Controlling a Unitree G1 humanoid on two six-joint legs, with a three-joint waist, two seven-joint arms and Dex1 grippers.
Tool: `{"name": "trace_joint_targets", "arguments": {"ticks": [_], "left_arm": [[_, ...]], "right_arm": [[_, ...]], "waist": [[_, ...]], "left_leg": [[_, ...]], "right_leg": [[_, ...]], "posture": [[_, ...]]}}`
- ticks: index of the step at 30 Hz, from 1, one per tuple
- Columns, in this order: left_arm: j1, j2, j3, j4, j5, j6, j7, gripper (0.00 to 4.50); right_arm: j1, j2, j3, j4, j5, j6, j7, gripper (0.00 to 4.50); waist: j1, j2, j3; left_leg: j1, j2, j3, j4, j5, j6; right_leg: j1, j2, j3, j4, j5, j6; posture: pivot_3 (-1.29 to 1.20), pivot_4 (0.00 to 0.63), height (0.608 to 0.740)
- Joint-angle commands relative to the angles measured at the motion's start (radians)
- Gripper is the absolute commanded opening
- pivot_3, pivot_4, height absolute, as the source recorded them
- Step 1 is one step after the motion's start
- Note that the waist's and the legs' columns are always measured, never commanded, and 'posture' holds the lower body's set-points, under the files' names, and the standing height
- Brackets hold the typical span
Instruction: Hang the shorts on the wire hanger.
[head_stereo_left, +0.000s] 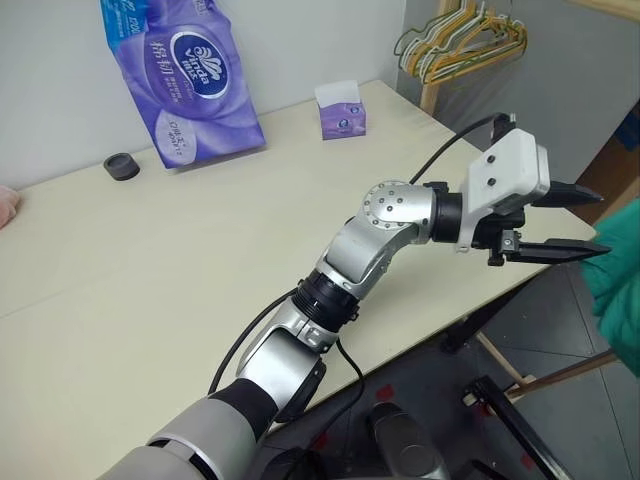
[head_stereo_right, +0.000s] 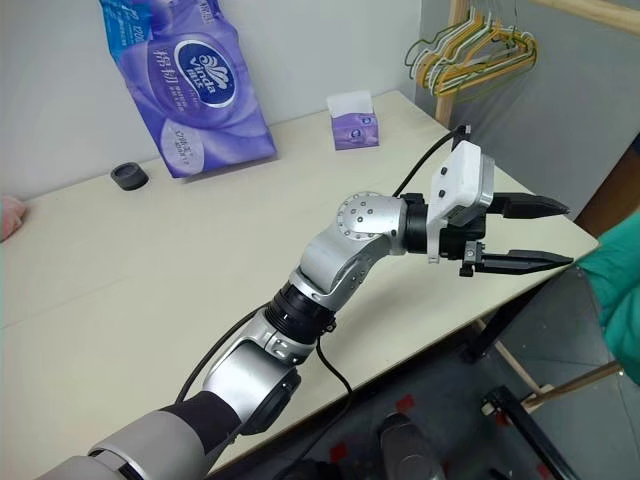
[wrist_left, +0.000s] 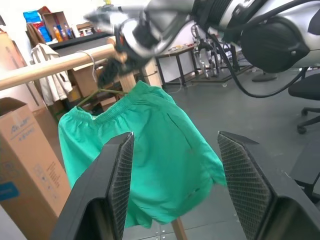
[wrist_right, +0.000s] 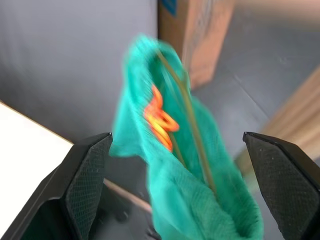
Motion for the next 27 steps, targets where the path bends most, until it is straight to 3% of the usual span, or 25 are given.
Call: {"name": "trace_joint_targets", "arguments": {"ticks": [1,4,7,10,12,16,21,27], "left_arm": [[0.027,0.003,0.002,-0.030,0.020,-0.018,0.017,2.81],[0.081,0.075,0.025,-0.048,0.059,-0.016,0.056,2.81],[0.113,0.118,0.044,-0.073,0.070,0.001,0.084,2.81],[0.198,0.225,0.109,-0.123,0.156,0.030,0.231,2.81],[0.250,0.239,0.171,-0.165,0.179,0.104,0.374,2.81],[0.383,0.216,0.295,-0.256,0.230,0.238,0.655,2.81],[0.535,0.226,0.294,-0.386,0.402,0.259,0.891,2.81],[0.711,0.232,0.441,-0.430,0.401,0.210,1.031,2.81]], "right_arm": [[0.121,0.058,-0.117,-0.264,-0.026,-0.066,-0.052,4.47],[0.336,0.182,-0.179,-0.596,0.001,-0.147,-0.005,4.47],[0.427,0.287,-0.216,-0.755,0.029,-0.141,-0.010,4.47],[0.577,0.546,-0.125,-1.025,0.100,-0.279,-0.015,4.47],[0.639,0.681,-0.057,-1.107,0.107,-0.368,-0.037,4.47],[0.708,0.868,0.114,-1.120,0.083,-0.536,-0.066,4.47],[0.710,1.017,0.236,-0.981,0.051,-0.708,-0.097,4.47],[0.702,1.126,0.328,-0.761,-0.006,-0.901,-0.123,4.47]], "waist": [[0.000,0.000,0.000],[-0.003,0.000,-0.001],[0.003,0.001,-0.001],[0.008,-0.004,-0.009],[0.009,-0.010,-0.012],[0.053,-0.008,-0.015],[0.136,-0.015,-0.027],[0.231,-0.017,-0.040]], "left_leg": [[0.000,0.000,0.001,0.000,0.000,0.000],[0.000,0.001,0.002,0.001,0.000,0.000],[0.000,0.002,0.002,0.002,0.000,-0.001],[-0.002,0.002,-0.001,0.002,0.000,-0.001],[-0.001,0.007,-0.004,0.002,-0.001,-0.005],[-0.003,0.004,-0.007,0.004,-0.001,-0.006],[-0.018,0.003,-0.013,0.008,0.002,-0.012],[-0.018,0.003,-0.015,0.007,0.003,-0.013]], "right_leg": [[0.000,0.000,0.001,0.000,0.000,0.001],[0.000,0.000,0.002,0.001,0.001,0.002],[-0.002,0.000,0.002,0.003,0.002,0.003],[-0.002,0.000,0.000,0.002,0.002,0.003],[-0.002,0.002,-0.001,0.003,0.002,0.003],[-0.007,-0.002,-0.003,0.005,0.004,0.002],[-0.019,-0.002,-0.009,0.005,0.013,-0.010],[-0.019,-0.003,-0.012,0.004,0.014,-0.012]], "posture": [[-0.35,0.146,0.740],[-0.34,0.139,0.740],[-0.33,0.133,0.740],[-0.29,0.121,0.740],[-0.26,0.105,0.740],[-0.20,0.090,0.740],[-0.09,0.076,0.740],[0.00,0.077,0.740]]}}
